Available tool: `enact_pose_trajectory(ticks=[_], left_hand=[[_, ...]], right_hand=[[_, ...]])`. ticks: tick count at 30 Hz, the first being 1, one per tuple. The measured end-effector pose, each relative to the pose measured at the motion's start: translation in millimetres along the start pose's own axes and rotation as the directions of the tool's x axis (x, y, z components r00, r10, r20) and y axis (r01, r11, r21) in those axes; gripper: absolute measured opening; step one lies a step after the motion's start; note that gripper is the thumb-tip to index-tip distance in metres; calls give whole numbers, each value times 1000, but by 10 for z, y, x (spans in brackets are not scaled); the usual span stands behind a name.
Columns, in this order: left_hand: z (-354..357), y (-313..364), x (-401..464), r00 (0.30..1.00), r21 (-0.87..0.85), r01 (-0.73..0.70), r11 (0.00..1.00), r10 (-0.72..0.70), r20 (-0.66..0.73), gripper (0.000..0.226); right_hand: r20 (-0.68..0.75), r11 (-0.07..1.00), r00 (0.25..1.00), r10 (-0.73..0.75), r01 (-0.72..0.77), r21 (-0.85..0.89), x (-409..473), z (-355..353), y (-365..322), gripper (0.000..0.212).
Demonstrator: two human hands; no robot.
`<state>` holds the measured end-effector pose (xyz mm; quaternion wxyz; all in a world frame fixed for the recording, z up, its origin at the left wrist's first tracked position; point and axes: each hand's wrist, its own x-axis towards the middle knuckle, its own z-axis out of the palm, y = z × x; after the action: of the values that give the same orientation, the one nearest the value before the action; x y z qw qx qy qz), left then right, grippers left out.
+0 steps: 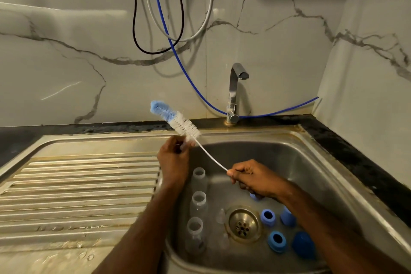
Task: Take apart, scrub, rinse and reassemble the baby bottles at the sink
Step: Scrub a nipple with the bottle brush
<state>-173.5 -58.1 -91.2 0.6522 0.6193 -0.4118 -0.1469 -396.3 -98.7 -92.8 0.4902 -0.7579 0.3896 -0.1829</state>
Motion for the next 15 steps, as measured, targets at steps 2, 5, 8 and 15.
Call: enact_pose_trajectory(ticks=[2,5,8,15], left_hand=[[-37,-57,42,999,-56,36,998,-34,34,9],[-75,49,32,920,-468,373,801,-255,298,19],[-160,165,75,740,-550,672,496,-418,527,32],[-50,128,23,884,-589,465,660,-313,347,17]], right_hand=[[-2,1000,1000,-7,6,-19,10,7,28,33],[-85,982,990,-116,101,-162,24,-77,70,29],[-163,963,974,-160,117,-243,43,-185,143,29],[-115,968,979,-169,143,-206,-2,-99,19,30]])
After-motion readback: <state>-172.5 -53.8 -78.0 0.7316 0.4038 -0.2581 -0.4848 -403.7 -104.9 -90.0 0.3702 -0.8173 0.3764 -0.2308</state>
